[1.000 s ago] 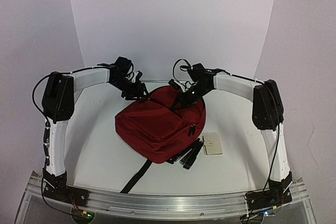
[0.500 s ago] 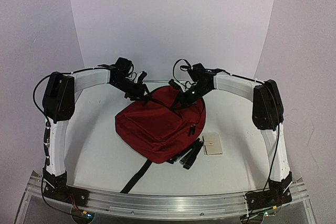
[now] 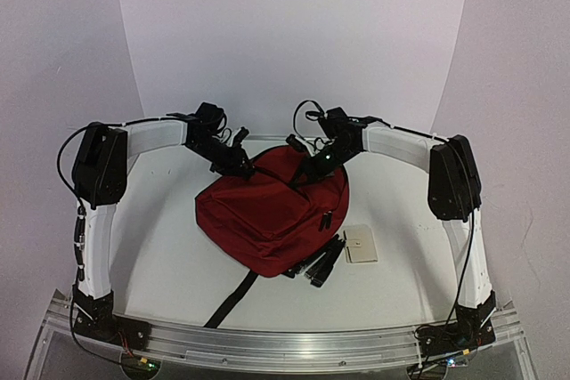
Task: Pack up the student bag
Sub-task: Unzip the student bag at the center of the board.
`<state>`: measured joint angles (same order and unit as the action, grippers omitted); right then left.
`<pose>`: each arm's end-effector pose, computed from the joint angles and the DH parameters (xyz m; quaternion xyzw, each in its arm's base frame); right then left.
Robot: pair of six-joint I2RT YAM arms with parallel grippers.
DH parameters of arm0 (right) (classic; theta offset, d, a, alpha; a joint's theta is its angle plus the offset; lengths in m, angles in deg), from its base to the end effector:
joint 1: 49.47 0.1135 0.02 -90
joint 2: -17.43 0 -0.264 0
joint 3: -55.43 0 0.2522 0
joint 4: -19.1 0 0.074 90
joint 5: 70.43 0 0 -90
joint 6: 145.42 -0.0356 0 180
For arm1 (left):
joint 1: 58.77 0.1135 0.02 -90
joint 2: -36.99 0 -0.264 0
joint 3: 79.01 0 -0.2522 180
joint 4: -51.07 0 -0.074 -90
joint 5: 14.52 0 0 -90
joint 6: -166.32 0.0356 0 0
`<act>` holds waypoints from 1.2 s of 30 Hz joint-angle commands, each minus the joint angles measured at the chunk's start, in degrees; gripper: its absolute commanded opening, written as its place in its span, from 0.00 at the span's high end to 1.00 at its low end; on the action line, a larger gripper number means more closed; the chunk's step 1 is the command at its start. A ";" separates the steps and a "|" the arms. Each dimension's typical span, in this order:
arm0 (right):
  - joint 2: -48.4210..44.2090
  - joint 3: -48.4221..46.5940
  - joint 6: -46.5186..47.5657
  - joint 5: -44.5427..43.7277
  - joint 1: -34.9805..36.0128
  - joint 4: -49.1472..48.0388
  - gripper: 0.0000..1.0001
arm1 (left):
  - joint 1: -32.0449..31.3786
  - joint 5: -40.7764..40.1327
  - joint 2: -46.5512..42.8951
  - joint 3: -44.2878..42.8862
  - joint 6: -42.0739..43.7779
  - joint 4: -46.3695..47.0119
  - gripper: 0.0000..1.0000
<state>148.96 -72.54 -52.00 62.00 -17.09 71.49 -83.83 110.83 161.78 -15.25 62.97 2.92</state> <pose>0.4118 0.2896 0.2124 -0.3748 0.8157 0.4033 0.1778 0.4230 -0.2205 0.2067 0.1797 0.8992 -0.3645 0.1621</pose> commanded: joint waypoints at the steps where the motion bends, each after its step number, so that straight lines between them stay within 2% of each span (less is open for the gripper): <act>1: -2.10 0.02 0.64 -0.60 -0.77 0.12 1.00 | 0.27 -0.64 -2.77 1.11 0.33 0.75 0.72; 4: -2.11 0.22 0.55 -0.61 -0.83 0.12 1.00 | 0.22 -0.56 -2.22 0.78 0.00 0.82 0.76; 8: -1.95 0.14 0.23 -1.04 -0.80 0.13 1.00 | -0.06 -0.56 -3.27 0.47 -0.09 0.78 0.97; 9: -1.92 0.08 0.15 -1.13 -0.82 0.09 1.00 | -0.29 -0.96 -3.86 0.54 -0.10 0.81 0.99; 19: -1.52 -0.19 -0.83 -1.30 -0.81 -0.37 1.00 | -5.97 -4.46 -9.43 1.91 2.13 -1.25 1.00; 25: -1.35 -0.18 -1.27 -1.15 -0.80 -0.57 1.00 | -10.48 -5.85 -8.01 0.83 2.98 -2.91 1.00; 36: -1.74 0.04 -2.19 1.28 -0.81 -1.07 1.00 | -16.77 -5.83 -7.72 1.60 1.53 1.54 1.00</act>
<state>148.96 -72.54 -53.34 62.17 -17.32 71.68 -96.93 103.43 155.75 -13.54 64.41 1.64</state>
